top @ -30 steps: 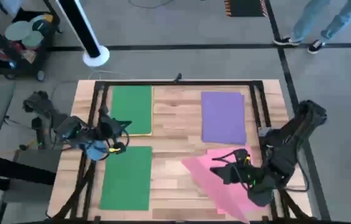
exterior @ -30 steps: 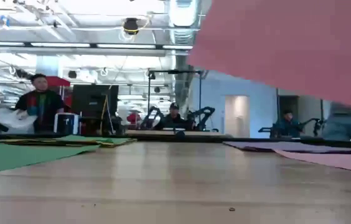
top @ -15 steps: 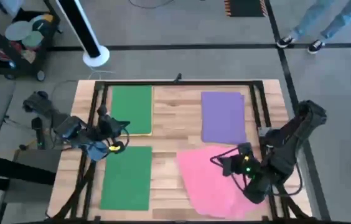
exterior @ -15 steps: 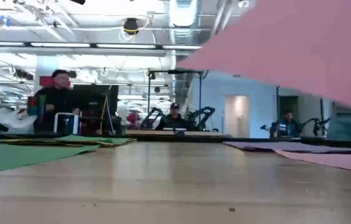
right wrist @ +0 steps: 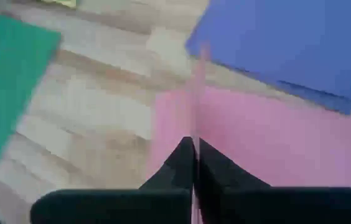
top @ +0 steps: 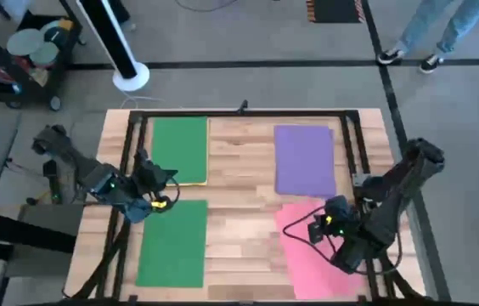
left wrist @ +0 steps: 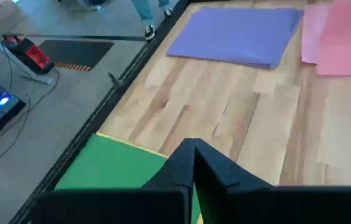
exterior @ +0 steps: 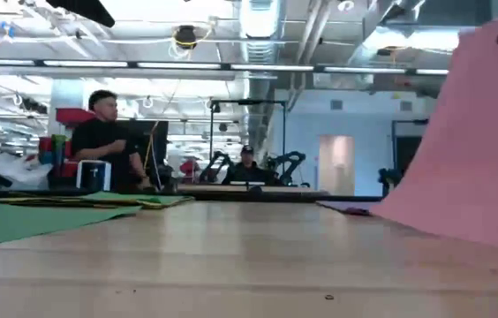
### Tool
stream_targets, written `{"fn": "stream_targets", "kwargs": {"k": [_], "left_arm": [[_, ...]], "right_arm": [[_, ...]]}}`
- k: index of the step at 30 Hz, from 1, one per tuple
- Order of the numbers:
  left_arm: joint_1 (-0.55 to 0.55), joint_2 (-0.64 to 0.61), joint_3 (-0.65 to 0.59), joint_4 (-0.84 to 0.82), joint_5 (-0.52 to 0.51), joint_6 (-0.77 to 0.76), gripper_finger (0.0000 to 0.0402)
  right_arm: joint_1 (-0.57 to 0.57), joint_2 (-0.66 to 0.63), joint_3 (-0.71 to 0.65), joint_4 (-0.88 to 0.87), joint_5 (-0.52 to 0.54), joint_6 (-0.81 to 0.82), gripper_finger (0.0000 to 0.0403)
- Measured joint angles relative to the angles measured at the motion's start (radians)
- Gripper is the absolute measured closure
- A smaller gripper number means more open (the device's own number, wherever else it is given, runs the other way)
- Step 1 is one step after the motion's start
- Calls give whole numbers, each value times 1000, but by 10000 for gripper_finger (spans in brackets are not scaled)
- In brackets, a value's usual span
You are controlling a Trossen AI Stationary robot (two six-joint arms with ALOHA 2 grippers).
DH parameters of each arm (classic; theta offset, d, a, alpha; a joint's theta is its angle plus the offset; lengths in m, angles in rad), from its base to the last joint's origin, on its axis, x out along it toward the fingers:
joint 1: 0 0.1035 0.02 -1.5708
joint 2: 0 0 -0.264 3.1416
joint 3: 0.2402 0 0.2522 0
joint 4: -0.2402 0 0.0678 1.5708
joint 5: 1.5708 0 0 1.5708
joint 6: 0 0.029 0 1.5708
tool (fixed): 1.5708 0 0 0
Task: Organize paper
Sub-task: Put the pink paper on top of the other pink paper in the bottom right of the table
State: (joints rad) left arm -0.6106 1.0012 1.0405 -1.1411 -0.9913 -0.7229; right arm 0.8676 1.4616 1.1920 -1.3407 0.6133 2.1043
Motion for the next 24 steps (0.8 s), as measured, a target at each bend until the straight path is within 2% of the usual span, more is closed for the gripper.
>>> {"fn": "stream_targets", "kwargs": {"k": [8,14,24], "left_arm": [[-4,0,0,3,19,-1,401],[-6,0,0,7,19,-4,401],[-6,0,0,13,19,-7,401]], "right_arm": [[38,0,-102,-21,-17,131,403],[61,0,-142,-48,-71,152,403],[70,0,-178,-105,-97,181,403]]}}
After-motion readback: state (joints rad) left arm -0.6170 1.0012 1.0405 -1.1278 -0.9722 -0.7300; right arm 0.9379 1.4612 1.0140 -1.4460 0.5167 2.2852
